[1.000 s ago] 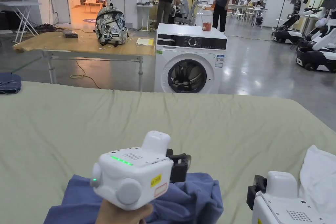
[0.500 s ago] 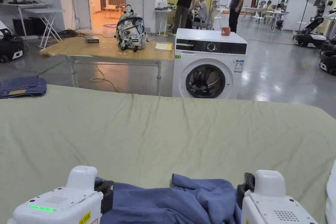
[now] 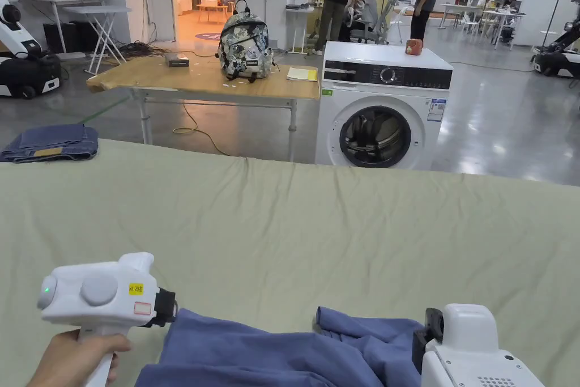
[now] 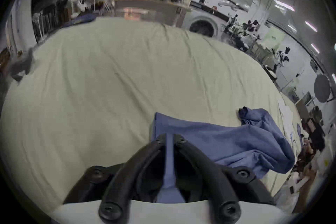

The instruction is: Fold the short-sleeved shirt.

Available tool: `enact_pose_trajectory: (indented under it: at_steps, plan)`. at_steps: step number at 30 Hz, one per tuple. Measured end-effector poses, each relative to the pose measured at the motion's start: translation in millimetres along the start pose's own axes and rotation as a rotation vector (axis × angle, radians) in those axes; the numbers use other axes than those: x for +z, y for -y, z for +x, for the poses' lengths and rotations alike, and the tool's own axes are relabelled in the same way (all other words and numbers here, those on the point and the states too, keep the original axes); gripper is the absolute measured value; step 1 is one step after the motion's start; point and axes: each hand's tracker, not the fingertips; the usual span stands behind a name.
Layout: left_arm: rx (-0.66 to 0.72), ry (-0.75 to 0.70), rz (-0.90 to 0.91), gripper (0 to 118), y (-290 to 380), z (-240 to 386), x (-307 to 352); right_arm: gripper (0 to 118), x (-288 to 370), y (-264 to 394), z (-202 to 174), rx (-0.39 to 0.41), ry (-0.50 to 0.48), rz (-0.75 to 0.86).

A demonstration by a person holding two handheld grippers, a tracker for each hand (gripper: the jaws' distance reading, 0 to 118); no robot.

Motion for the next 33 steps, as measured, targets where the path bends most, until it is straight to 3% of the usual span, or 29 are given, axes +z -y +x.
enact_pose_trajectory:
  at_steps: [1,2,10,11,12,14,17,18,22,27,33]
  plan:
    - [-0.024,-0.009,-0.023,65,-6,1,-9,0,-1,2,1,0.004,0.006,-0.005]
    - [-0.038,-0.015,-0.034,71,-11,1,-18,0,-2,4,4,0.005,0.011,-0.010]
    - [-0.004,-0.149,-0.157,71,-27,-12,-87,0,-10,21,20,0.004,0.060,-0.067]
    - [-0.033,-0.171,-0.206,68,-25,-10,-95,0,-11,23,21,0.007,0.065,-0.074]
    - [-0.056,-0.185,-0.224,54,-14,2,-91,0,-12,25,22,0.011,0.067,-0.083]
    - [-0.112,-0.240,-0.149,44,-8,15,-90,0,-12,28,24,0.015,0.078,-0.092]
    - [-0.119,-0.224,-0.127,8,1,13,-96,0,-16,32,26,0.008,0.082,-0.105]
    - [-0.116,-0.211,-0.122,3,2,14,-96,0,-16,32,27,0.004,0.082,-0.110]
    - [-0.115,-0.173,-0.075,0,6,12,-81,0,-19,32,31,-0.011,0.075,-0.126]
    - [-0.049,-0.026,0.068,0,5,1,-44,0,-29,17,46,-0.041,0.058,-0.132]
    - [-0.104,0.019,0.152,0,16,16,8,0,-68,-11,70,-0.066,0.009,-0.234]
